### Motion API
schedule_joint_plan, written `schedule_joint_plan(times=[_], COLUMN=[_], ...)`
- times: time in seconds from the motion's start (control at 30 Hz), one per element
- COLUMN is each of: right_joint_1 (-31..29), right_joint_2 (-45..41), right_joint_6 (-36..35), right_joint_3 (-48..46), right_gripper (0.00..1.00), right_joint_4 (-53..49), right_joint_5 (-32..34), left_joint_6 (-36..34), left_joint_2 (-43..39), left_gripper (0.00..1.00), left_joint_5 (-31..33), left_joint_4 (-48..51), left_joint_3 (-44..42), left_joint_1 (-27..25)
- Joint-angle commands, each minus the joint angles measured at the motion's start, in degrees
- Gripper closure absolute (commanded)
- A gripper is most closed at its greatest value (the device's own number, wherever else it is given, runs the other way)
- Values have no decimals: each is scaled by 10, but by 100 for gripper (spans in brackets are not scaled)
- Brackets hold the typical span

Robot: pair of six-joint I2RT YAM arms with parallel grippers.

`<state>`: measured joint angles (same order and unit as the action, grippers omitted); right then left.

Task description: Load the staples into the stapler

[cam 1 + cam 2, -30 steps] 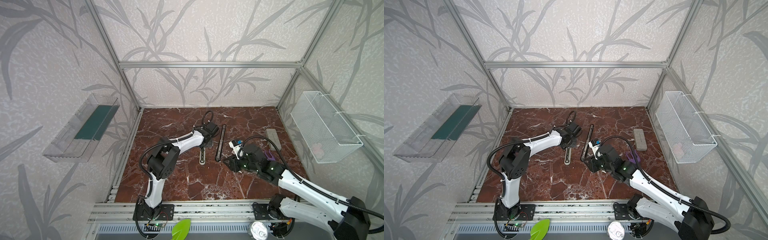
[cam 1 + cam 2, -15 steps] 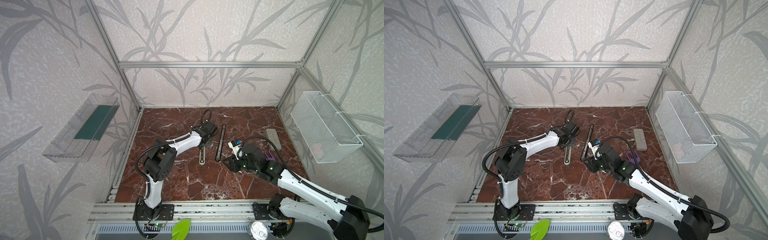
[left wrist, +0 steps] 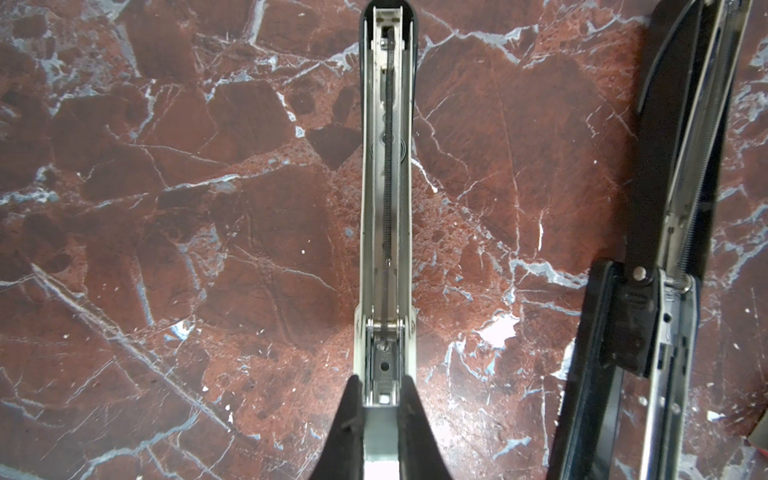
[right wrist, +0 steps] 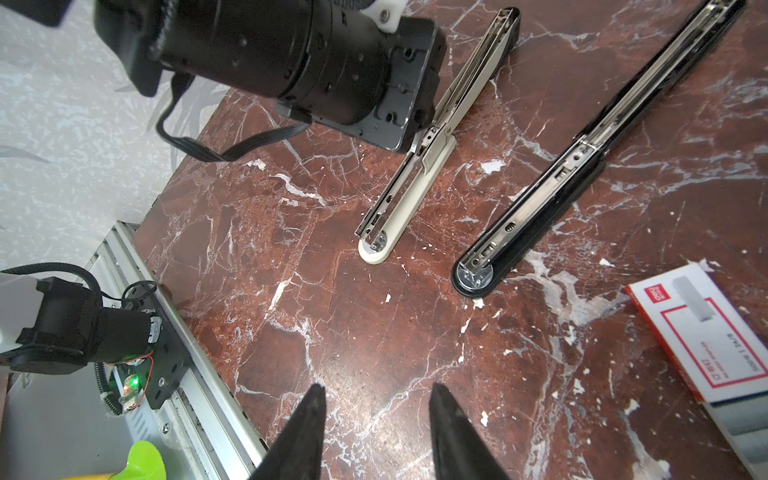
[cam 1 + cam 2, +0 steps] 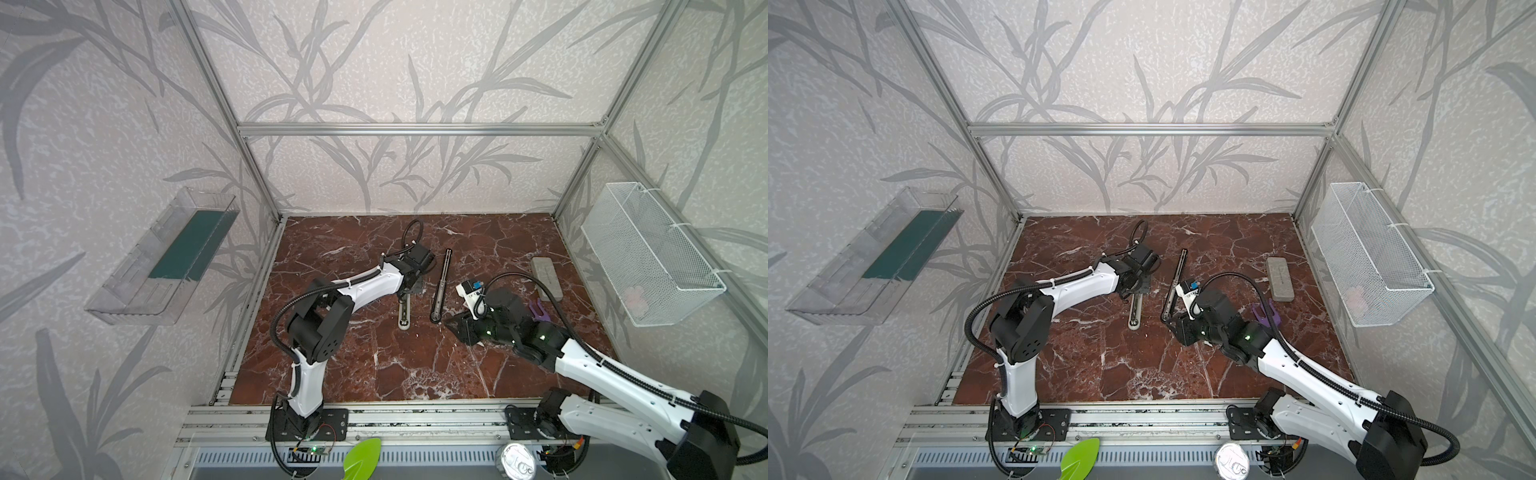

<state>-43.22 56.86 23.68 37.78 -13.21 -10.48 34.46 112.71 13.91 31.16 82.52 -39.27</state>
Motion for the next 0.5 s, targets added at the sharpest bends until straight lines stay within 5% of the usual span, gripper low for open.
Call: schedule_joint_plan(times=[0.0, 0.47], right_joint_1=[-4, -4], right_joint_2=[-13, -24], right_joint_6=[-5, -9], right_joint_3=[21, 25], right_gripper=[57, 57], right_joint_4=[-8, -16], right_joint_5=[6, 10], left_joint_6=[2, 7], left_joint_2=[7, 26], left_gripper=[89, 90], left_joint_5=[13, 38], left_joint_4=[-3, -7], left_joint_3=[-2, -12], left_joint_1=[-1, -11])
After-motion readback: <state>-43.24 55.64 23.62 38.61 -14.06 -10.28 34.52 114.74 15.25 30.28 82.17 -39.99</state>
